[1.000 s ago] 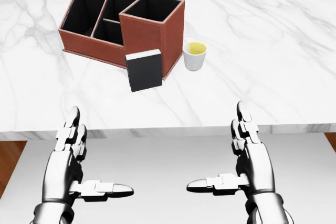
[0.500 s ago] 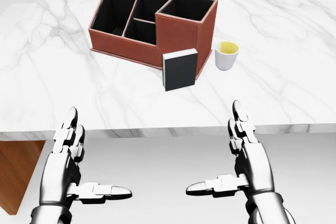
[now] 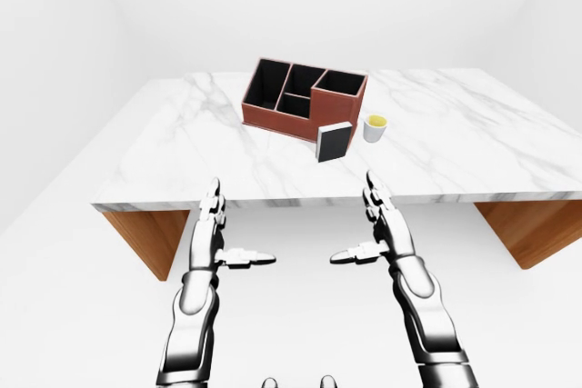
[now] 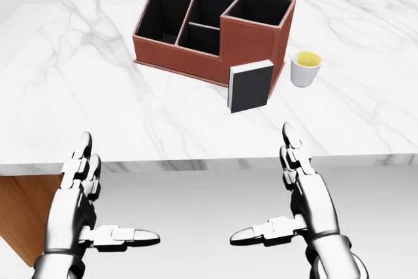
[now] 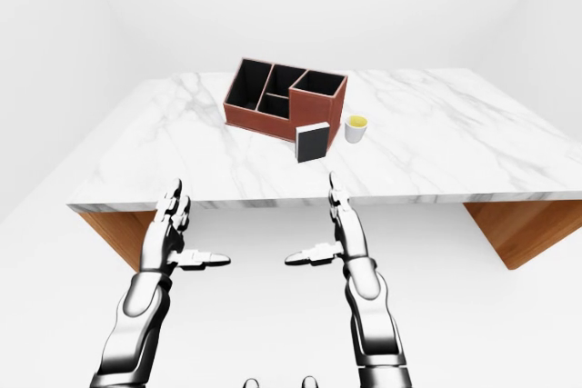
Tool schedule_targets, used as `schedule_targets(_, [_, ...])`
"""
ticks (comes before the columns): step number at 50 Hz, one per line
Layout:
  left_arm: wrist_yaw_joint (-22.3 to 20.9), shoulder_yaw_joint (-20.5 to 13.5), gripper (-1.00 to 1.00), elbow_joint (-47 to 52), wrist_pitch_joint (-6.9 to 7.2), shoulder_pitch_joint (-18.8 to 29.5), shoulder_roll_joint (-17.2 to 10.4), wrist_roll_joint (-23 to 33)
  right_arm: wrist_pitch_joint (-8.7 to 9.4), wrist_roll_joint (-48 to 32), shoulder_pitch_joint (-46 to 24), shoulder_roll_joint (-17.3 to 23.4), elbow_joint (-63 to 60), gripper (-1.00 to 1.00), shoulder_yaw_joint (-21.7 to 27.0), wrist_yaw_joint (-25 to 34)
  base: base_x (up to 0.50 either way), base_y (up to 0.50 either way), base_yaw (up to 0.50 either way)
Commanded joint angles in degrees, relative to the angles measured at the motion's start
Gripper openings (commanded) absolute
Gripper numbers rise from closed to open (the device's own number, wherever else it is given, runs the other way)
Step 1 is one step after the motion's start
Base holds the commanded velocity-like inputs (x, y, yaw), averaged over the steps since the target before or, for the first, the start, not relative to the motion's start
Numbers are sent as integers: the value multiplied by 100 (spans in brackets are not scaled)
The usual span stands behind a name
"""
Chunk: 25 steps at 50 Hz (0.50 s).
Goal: Pick up the book and place it in the right compartment of the caddy.
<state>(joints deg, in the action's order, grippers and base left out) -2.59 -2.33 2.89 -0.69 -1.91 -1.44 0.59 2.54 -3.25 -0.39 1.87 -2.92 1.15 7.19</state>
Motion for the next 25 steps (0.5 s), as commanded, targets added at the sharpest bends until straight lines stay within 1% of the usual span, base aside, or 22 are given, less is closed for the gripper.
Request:
schedule_targets(1, [-39,-61,100,52,109,64,-3,-64,246,-352,-89,120,-413,100,-24,304,0,0,0])
schedule_targets(5, [-49,-77,100,94,150,83,-10,-80,246,-432,-138,171,-669,100,-13,624,0,0,0])
schedule_targets(7, [-55,-94,100,199,234,89,-16,-104,246,-594,-176,234,-775,100,-20,780,0,0,0])
schedule_targets(8, [-57,-99,100,219,251,93,-17,-109,246,-677,-196,248,-835,100,-22,850,0,0,0])
schedule_targets(11, [-58,-103,100,230,250,98,-18,-103,246,-899,-232,280,-941,100,1,941,0,0,0])
schedule_targets(12, [-68,-99,100,242,239,87,-23,-93,246,-1118,-257,371,-1065,100,-13,1053,18,0,0])
schedule_targets(15, [-79,-106,100,254,239,84,-26,-87,246,-1423,-321,399,-1214,100,35,1226,19,0,0])
schedule_targets(16, [-81,-115,100,300,275,82,-26,-98,246,-1594,-376,452,-1344,100,33,1359,21,0,0])
schedule_targets(19, [-89,-119,100,382,324,69,-23,-105,246,-1813,-438,440,-1484,100,76,1594,21,0,0])
schedule_targets(25, [-107,-131,100,548,406,47,-29,-106,246,-2138,-582,448,-1641,100,121,1849,21,0,0])
